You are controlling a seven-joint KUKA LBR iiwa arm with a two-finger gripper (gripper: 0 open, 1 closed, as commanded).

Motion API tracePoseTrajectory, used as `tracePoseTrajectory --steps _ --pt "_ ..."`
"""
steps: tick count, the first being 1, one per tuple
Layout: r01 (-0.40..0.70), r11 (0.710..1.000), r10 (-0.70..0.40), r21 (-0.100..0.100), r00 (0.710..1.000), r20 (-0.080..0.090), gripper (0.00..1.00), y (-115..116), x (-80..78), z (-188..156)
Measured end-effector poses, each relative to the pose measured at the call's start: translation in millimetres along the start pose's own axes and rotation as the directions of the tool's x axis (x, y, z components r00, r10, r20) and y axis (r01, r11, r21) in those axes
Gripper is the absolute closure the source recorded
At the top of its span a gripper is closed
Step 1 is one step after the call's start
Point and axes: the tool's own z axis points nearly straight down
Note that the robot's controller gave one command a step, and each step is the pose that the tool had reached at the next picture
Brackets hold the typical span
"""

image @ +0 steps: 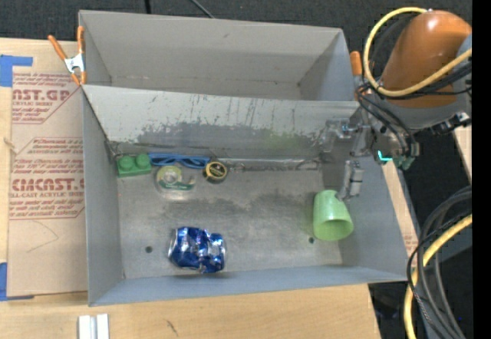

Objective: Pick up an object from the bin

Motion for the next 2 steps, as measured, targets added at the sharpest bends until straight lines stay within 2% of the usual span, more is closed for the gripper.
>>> tracePoseTrajectory --steps 1,2 --pt "0.413 0.911 -0.413 -0.001 0.911 0.001 0.00 -13.3 54.6 118.3" --pt "0.417 0.909 -0.417 -0.008 0.909 0.008 1.00 -6.6 51.9 115.3"
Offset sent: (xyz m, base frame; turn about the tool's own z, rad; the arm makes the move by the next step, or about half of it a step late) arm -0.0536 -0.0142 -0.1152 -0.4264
